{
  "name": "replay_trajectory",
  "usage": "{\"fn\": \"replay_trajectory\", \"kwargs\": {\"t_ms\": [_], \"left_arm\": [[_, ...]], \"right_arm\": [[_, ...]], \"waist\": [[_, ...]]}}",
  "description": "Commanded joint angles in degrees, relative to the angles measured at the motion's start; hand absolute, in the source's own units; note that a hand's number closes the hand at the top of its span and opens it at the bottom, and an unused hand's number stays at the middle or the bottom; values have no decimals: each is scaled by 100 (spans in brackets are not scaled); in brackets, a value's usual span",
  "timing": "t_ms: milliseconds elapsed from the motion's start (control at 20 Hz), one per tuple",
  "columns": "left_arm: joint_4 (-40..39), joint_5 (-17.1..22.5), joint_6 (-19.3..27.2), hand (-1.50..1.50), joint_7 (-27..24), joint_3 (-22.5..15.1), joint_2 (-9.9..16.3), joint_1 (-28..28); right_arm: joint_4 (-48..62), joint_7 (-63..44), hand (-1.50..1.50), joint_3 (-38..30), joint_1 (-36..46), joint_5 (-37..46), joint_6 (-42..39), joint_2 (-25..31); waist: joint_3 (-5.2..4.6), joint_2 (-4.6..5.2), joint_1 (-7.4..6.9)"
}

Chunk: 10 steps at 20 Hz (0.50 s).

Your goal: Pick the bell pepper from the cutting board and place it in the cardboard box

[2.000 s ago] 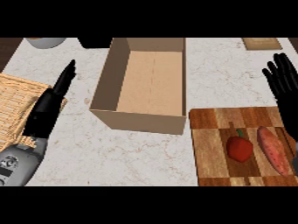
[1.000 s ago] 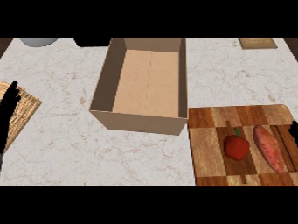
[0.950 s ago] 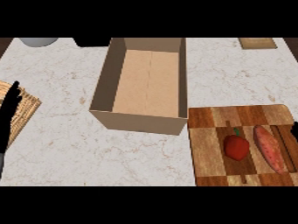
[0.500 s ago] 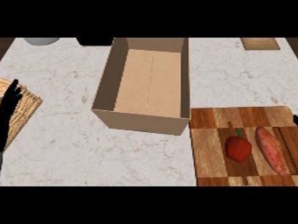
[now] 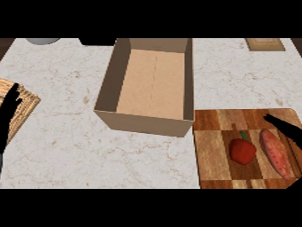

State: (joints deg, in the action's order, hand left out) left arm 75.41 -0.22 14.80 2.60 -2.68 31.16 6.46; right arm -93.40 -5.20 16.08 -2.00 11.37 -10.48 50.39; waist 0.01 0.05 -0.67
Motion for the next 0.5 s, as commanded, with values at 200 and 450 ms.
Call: {"fn": "replay_trajectory", "kwargs": {"t_ms": [200, 450], "left_arm": [[-20, -213, -156, 0, -138, 272, -185, -315], [153, -394, -196, 0, -35, 421, -351, -394]], "right_arm": [[463, -694, -150, 139, 723, 717, -740, -709], [1044, -499, -150, -25, 1048, 1130, -1034, -1149]], "waist": [[-1, -6, 42], [0, -6, 36]]}}
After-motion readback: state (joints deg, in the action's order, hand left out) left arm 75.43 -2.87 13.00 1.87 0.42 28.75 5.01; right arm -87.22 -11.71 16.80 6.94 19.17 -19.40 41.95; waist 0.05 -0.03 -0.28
